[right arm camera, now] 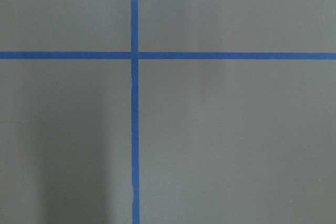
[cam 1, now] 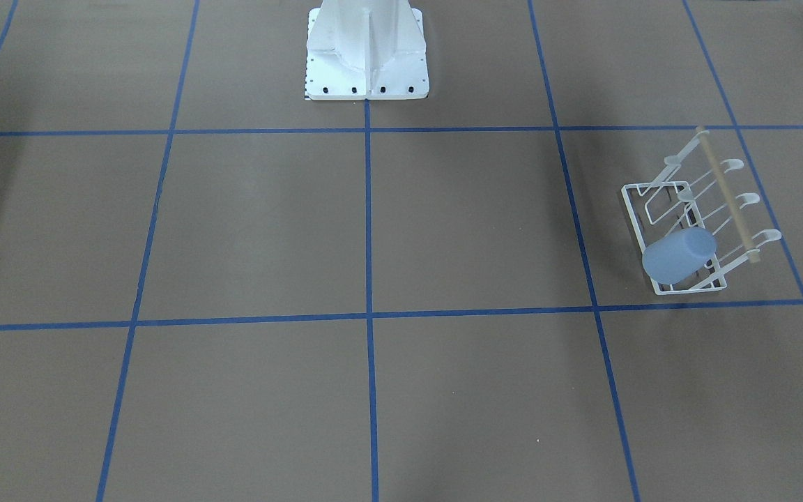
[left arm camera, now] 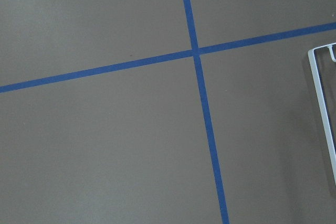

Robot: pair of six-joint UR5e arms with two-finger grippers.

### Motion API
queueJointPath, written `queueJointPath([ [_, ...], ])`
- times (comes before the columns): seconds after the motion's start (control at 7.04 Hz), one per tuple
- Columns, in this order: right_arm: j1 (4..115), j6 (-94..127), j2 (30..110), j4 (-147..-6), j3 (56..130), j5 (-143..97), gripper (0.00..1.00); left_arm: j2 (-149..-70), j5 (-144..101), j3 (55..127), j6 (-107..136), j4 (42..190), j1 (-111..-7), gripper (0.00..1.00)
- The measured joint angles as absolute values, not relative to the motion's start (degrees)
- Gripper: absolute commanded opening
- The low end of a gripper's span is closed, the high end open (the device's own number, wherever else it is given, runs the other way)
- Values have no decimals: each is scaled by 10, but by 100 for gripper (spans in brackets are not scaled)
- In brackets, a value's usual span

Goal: Hang cup on cup holder

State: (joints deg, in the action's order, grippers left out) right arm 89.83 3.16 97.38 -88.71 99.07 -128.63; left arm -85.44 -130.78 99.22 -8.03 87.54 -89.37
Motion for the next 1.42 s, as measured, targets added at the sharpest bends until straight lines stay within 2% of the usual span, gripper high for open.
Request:
queueJointPath([
  [1.42,897,31,975,-887,991,-1286,100,-842,-1307,1001,-80,875,-893,99],
])
